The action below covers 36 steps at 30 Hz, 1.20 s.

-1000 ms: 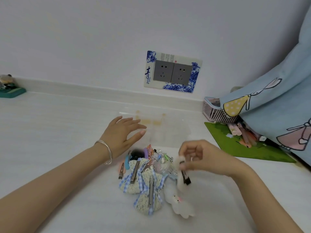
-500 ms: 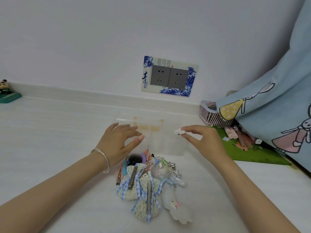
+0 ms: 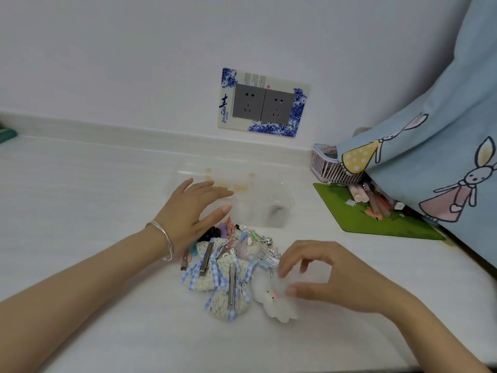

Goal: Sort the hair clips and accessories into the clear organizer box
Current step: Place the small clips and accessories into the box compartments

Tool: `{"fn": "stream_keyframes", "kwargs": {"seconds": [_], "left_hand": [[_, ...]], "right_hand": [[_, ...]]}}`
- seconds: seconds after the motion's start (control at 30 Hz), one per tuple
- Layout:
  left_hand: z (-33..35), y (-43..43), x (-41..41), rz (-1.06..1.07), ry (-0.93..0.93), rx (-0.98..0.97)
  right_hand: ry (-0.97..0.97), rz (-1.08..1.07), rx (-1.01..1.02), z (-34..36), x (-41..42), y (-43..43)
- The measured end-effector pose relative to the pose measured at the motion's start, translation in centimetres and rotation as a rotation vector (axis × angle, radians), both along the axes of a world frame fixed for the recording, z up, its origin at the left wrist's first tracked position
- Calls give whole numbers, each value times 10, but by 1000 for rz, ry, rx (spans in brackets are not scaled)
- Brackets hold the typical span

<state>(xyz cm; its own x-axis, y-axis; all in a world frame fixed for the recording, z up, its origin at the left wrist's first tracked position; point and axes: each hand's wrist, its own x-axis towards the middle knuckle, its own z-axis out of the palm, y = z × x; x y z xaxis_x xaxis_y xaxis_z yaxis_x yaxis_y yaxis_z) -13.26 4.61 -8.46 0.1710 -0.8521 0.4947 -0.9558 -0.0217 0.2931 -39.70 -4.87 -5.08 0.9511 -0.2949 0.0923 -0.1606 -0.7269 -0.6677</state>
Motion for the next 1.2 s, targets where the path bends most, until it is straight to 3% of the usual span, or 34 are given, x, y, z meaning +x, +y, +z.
{"fn": "stream_keyframes", "kwargs": {"seconds": [0.17,0.37,0.53,0.67,0.77,0.87,1.07,1.2], "left_hand": [[-5,-2,-2,5,-11,-11],[-6,-1,-2,10,-7,-19],[-6,-2,-4,17,-6,-26],[-3,-2,-4,20,10,-31],[-2,0,-6,20,29,-32],[0,1,-7,16,39,-33],[1,1,-5,1,45,-28],[2,2,-3,-33,51,-24]], "right_hand": [[76,15,-4,-16,-14,17],[-24,-23,-31,-31,-9,14],[-297,-58,67,-26,-1,3],[-623,-259,173,0,17,-29],[-720,-420,58,21,35,-54],[-624,-435,-64,28,53,-77],[-194,-315,-304,14,76,-101],[-222,-267,-301,8,69,-90]]}}
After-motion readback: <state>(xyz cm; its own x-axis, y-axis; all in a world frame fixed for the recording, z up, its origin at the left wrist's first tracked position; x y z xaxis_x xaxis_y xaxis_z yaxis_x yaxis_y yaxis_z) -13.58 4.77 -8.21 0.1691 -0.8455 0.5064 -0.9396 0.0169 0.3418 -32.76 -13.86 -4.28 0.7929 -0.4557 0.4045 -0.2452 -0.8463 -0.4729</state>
